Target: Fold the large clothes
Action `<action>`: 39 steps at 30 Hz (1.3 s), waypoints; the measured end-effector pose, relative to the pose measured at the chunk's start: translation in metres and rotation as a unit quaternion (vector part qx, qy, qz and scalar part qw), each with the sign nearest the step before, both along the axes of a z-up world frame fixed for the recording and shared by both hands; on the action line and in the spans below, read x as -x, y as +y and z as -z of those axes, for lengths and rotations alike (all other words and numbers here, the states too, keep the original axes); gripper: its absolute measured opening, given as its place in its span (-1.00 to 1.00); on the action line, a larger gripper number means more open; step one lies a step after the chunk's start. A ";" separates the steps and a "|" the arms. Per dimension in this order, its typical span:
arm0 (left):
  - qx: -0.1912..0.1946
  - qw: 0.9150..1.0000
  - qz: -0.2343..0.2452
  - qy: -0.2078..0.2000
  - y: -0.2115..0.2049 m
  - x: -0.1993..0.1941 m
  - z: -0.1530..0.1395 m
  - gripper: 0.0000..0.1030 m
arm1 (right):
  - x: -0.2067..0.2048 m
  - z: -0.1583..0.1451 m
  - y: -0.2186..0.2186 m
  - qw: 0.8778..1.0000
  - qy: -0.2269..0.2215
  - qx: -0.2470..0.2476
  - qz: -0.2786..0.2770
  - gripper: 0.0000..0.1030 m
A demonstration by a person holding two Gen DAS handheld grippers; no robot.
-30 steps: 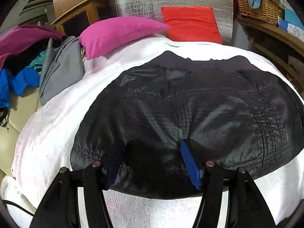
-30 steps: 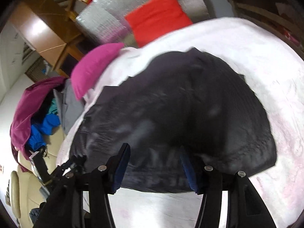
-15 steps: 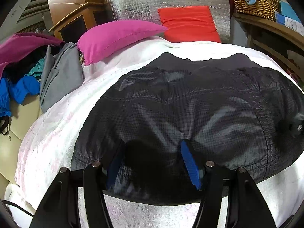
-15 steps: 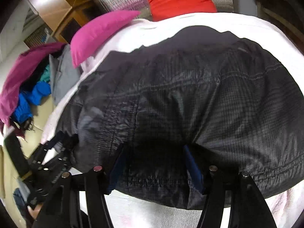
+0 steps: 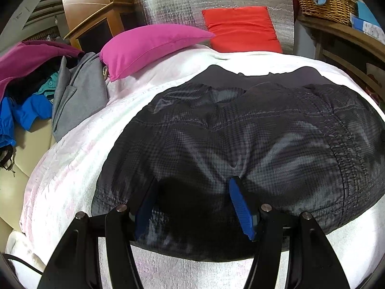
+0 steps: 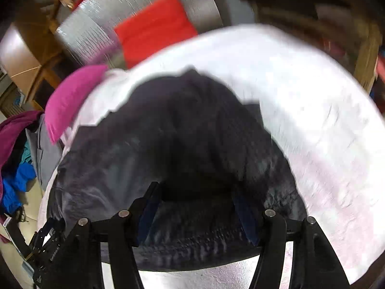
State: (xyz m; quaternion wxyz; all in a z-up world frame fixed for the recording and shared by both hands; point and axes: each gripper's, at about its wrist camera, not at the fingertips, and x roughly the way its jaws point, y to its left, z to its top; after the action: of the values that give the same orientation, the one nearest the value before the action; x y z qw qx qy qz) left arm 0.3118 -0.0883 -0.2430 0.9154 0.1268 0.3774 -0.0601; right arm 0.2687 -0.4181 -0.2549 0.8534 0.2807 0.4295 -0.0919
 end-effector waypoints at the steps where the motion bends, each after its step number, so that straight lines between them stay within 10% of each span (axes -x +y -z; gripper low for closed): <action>1: -0.001 1.000 -0.001 0.000 -0.001 0.000 0.000 0.22 | 0.000 0.000 0.004 1.000 -0.001 0.005 -0.003 0.28; 12: 0.007 0.999 -0.011 -0.035 0.003 0.027 -0.013 0.26 | 0.031 -0.045 0.043 0.992 -0.092 0.075 -0.033 0.56; 21: 0.095 0.992 -0.085 0.010 0.067 0.034 -0.015 0.38 | 0.069 -0.028 0.029 0.993 -0.092 -0.065 -0.019 0.56; 25: 0.192 0.969 -0.135 0.069 0.113 0.023 -0.006 0.41 | 0.073 0.001 0.006 0.983 -0.063 -0.172 0.001 0.56; 31: 0.340 0.912 -0.168 0.158 0.145 0.003 0.026 0.42 | 0.077 0.035 -0.027 0.968 -0.040 -0.230 0.091 0.56; 39: 0.352 0.910 -0.180 0.120 0.141 -0.020 0.028 0.34 | 0.053 0.062 -0.041 0.948 -0.057 -0.272 0.153 0.58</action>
State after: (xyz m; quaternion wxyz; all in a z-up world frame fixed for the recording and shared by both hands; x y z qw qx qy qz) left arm 0.3315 0.0524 -0.2706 0.8435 -0.2825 0.4554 -0.0381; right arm 0.2160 -0.4594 -0.3165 0.7431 0.5695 0.3409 -0.0851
